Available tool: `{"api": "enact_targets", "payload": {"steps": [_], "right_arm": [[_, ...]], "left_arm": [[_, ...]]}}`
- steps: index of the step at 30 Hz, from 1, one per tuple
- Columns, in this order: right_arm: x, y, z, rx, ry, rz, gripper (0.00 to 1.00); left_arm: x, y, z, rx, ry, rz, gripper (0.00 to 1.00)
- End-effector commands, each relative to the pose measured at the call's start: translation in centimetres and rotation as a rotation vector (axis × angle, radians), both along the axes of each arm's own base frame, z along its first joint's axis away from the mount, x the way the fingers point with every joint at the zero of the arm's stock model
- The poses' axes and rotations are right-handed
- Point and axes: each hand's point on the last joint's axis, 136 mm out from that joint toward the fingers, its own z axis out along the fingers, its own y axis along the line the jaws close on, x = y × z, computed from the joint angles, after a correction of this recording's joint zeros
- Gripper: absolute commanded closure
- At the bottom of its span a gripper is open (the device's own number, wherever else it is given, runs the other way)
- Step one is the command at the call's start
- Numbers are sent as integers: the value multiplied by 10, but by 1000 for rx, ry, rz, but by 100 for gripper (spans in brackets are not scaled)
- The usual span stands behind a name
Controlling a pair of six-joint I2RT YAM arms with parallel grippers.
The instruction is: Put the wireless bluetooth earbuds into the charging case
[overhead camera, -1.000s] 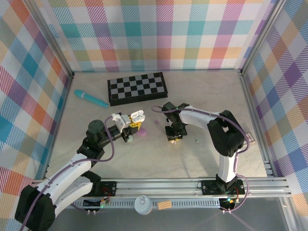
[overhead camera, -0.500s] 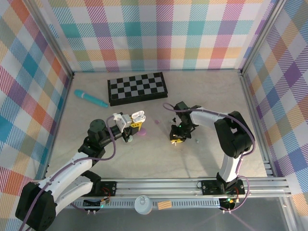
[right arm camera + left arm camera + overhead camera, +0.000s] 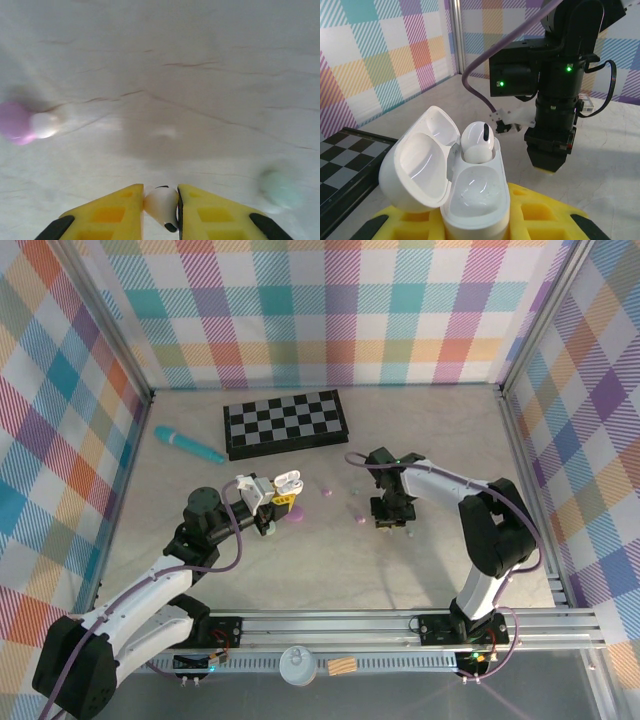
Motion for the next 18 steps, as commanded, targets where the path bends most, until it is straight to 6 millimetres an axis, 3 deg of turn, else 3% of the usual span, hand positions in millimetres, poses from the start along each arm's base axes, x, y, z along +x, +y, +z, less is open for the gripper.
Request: {"api": "enact_targets", "payload": {"steps": [1,4,10,18], "right_arm": [[3,-36,7,-255,-30,49,77],[5,-43,5,-388,-37,91,77],[4,-39,-3,-489,-41,137,76],[-6,-16,-1,-535,-70,185,70]], "left_arm": [[-1,-1,21,-23,-78,-18,98],[-1,-1,22,-25,-81,-16,99],[-3,0,22,-22,-80,-15,98],[-3,0,23,-21,-81,-16,99]]}}
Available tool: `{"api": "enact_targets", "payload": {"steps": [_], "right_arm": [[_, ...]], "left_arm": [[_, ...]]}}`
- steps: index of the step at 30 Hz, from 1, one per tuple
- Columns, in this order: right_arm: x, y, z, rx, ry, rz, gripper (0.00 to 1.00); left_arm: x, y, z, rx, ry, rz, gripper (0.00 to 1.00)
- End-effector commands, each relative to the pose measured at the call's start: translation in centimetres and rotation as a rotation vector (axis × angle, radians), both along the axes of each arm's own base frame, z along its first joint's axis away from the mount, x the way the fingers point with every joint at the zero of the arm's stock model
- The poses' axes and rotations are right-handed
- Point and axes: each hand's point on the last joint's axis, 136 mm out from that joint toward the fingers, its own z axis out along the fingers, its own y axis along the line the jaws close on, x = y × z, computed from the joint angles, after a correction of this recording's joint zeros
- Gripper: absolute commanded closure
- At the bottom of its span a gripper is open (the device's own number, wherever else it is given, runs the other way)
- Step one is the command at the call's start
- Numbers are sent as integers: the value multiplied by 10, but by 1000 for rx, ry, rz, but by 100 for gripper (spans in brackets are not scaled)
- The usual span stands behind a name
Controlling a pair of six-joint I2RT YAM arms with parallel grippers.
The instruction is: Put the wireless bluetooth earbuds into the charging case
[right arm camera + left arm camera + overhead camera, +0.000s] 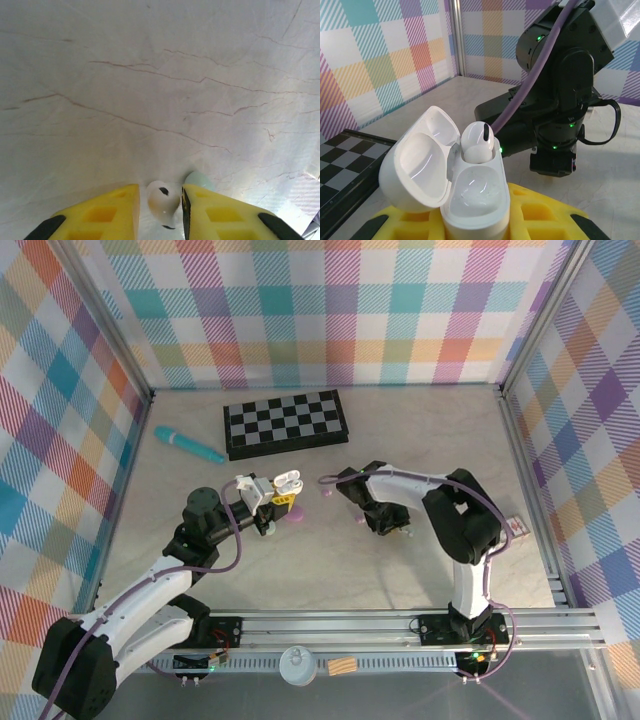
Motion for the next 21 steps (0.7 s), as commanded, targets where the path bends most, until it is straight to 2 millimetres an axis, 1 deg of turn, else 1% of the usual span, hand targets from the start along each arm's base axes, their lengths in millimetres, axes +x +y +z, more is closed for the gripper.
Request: {"api": "enact_targets", "payload": {"steps": [1,4,8,11,15,17,19,21], "right_arm": [[-6,5,7,-56,-16,7,70],[-15,15,4,-45,-7,2,70],[-26,27,3,31,6,-30,71],[-24,34,13,107,-27,-33,71],[-15,40,33,221,-77,-23,70],[-14,37,40,251,-69,-12,68],[-16,21,44,229,-48,-36,65],[-25,-2,42,179,-11,-82,63]], "left_arm": [[-2,0,20,-18,-75,-16,99],[-2,0,21,-19,-78,-17,99],[-3,0,21,-19,-79,-20,99],[-3,-1,22,-21,-81,-25,98],[-3,-1,23,-23,-81,-27,99],[-4,-1,24,-24,-84,-29,99],[-4,-1,25,-24,-83,-28,98],[-5,-1,25,-22,-83,-30,98]]}}
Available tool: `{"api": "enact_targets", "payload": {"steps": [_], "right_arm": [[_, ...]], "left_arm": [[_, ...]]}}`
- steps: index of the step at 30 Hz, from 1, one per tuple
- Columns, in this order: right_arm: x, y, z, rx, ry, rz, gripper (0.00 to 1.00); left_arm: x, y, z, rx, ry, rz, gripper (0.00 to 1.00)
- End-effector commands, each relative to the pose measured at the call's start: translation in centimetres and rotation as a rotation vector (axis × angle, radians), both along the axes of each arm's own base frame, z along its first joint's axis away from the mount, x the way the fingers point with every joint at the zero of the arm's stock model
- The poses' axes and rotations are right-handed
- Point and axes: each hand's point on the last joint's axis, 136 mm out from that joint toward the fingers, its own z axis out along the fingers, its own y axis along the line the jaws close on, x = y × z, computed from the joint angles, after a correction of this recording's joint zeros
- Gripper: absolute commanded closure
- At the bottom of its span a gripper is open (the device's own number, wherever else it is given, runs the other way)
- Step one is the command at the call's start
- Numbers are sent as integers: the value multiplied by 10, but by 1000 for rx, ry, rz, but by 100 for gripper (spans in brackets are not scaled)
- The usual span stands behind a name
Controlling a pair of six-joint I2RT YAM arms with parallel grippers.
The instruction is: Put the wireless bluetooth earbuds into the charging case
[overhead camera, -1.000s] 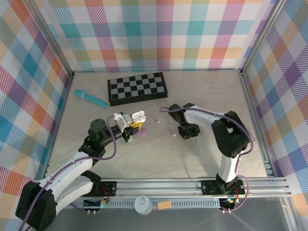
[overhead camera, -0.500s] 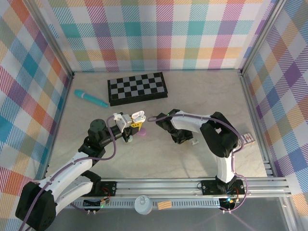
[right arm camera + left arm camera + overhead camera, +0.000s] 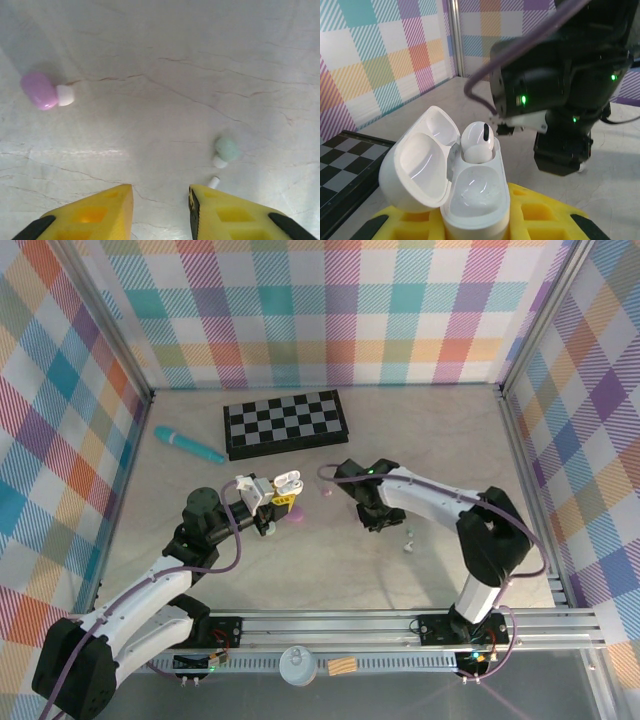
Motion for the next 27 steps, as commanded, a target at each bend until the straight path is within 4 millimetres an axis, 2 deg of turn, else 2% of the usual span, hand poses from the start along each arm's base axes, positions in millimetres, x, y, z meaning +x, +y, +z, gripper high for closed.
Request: {"api": "enact_targets", "payload": {"steps": [1,4,8,12,17,27], "right_arm": [[-22,-38,-7,-71,109,-50,63],[-40,-56,-20,-27,166,-156,63],[-49,-53,-34,98,177,-262,65],[-47,-49,-45,142,172,-293,66],[-44,-43,-48,170,165,-290,67],[-41,-46,-64,156,183,-287,70]], "left_arm": [[-3,0,25,-20,-83,-21,98],[-3,0,24,-19,-84,-19,98],[-1,-2,23,-21,-83,-24,98],[0,-4,24,-22,-83,-33,98],[1,-5,24,-19,-78,-35,98],[2,-5,23,-19,-73,-36,98]]}}
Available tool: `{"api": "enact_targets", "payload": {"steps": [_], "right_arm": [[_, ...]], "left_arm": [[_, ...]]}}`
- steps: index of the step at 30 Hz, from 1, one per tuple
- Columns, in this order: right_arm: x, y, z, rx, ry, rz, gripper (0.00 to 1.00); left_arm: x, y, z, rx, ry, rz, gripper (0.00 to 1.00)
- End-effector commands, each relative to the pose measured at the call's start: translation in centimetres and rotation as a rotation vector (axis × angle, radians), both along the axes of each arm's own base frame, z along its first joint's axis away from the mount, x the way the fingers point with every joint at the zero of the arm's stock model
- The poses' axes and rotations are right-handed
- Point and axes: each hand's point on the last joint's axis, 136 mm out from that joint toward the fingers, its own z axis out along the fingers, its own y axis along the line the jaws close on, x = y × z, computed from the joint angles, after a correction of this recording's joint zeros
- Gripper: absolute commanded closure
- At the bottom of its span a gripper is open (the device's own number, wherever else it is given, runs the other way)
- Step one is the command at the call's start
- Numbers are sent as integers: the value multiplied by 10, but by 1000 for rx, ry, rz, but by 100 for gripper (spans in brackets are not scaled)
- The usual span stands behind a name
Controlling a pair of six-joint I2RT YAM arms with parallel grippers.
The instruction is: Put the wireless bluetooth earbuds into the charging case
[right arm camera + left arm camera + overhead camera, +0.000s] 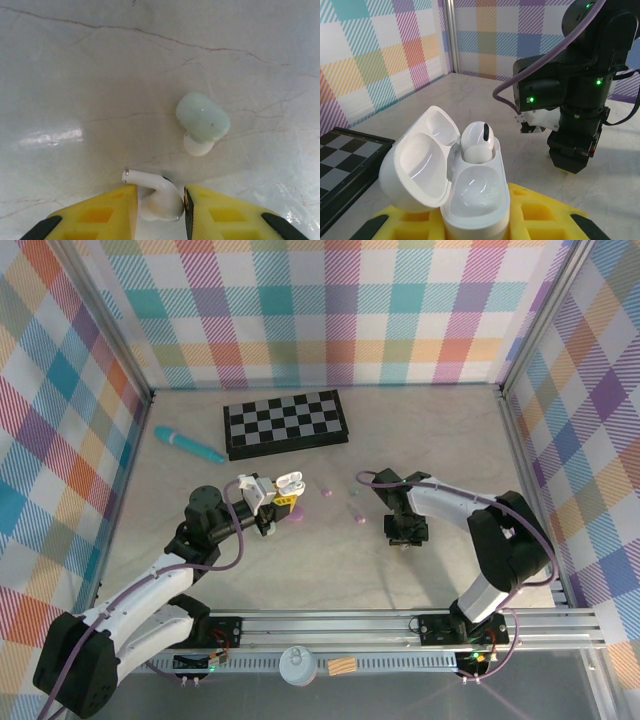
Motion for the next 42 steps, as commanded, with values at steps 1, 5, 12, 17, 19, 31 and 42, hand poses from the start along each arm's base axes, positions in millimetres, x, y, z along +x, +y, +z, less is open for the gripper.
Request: {"api": "enact_targets", "payload": {"steps": [1,5,12,17,19,31,42], "right_arm": [[-5,1,-6,17,23,-11,70],[-3,7,1,65,-6,-11,69],[-2,-2,11,50,-58,-38,65],[-16,-3,4,61,-19,-111,62],[-19,-7,0,47,-7,-130,63],[4,-10,6,-13,-49,55,72],[19,19,-1,117,-48,178,77]], "left_arm": [[1,-2,27,-26,-89,-16,98],[2,-2,24,-23,-82,-15,98],[3,-3,24,-28,-81,-19,98],[3,-3,24,-28,-85,-19,98],[4,-4,24,-30,-85,-22,98],[1,-2,26,-30,-88,-17,98],[-1,1,26,-22,-93,-4,98]]}}
